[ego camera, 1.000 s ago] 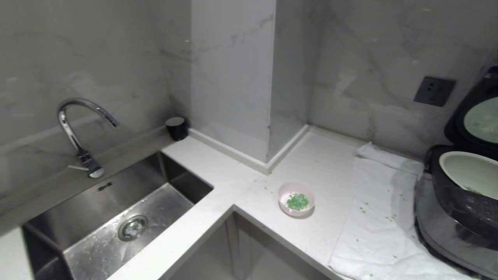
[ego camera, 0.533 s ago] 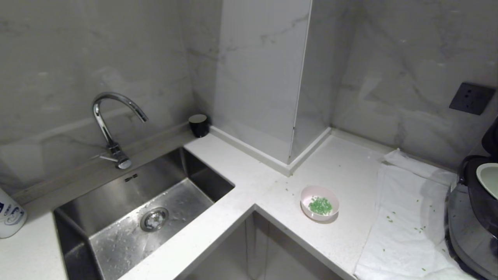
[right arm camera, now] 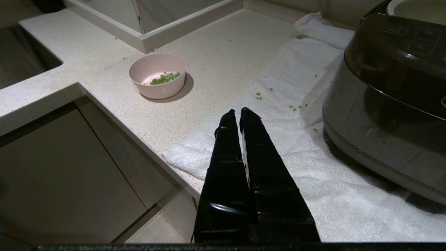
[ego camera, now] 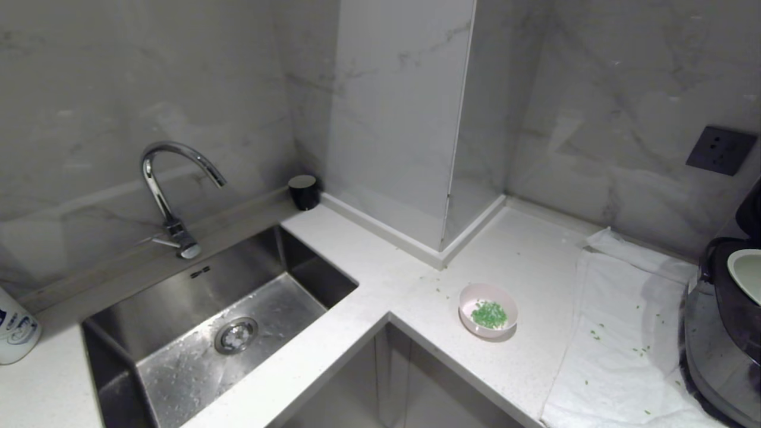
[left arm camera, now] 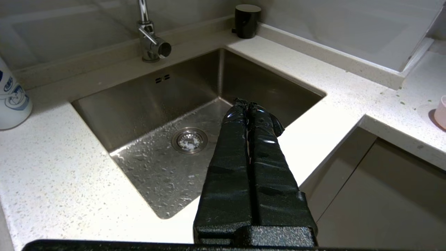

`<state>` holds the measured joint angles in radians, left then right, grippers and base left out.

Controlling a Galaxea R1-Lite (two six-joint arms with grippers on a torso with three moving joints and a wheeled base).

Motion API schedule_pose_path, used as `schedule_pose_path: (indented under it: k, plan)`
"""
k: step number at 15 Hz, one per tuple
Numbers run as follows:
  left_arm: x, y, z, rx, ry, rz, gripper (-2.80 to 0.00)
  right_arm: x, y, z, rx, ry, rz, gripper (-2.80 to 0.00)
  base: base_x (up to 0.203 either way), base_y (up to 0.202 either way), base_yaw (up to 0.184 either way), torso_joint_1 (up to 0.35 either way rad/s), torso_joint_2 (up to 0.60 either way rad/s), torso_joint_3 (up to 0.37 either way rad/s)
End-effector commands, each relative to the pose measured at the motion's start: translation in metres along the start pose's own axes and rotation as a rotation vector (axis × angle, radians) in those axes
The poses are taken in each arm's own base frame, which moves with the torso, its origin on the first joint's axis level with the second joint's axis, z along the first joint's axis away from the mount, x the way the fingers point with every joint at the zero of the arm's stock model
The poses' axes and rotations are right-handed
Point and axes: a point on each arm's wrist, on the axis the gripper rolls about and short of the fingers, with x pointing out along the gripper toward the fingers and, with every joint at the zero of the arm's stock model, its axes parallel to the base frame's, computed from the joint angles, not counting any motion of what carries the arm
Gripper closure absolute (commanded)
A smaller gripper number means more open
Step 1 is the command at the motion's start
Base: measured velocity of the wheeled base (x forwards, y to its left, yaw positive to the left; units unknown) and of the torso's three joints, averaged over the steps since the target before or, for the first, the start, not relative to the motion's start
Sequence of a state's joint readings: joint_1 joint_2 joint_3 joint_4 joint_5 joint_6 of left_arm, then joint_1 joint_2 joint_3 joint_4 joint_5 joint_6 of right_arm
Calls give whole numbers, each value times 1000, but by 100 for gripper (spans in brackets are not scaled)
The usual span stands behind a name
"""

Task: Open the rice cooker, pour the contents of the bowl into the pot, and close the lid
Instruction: Turn on the tap

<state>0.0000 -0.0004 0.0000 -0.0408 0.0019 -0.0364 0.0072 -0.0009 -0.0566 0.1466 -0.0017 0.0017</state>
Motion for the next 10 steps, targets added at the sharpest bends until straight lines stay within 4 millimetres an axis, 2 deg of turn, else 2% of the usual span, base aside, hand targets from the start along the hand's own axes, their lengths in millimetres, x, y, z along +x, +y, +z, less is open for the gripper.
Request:
schedule_pose_path:
  k: [1, 10]
  plan:
    - [1, 0, -4, 0, 15, 0, 0, 0, 0, 0, 0, 1, 1, 0, 0, 0, 0, 0, 0, 0]
    - [1, 0, -4, 4, 14, 3, 0, 0, 0, 0, 0, 1, 1, 0, 0, 0, 0, 0, 0, 0]
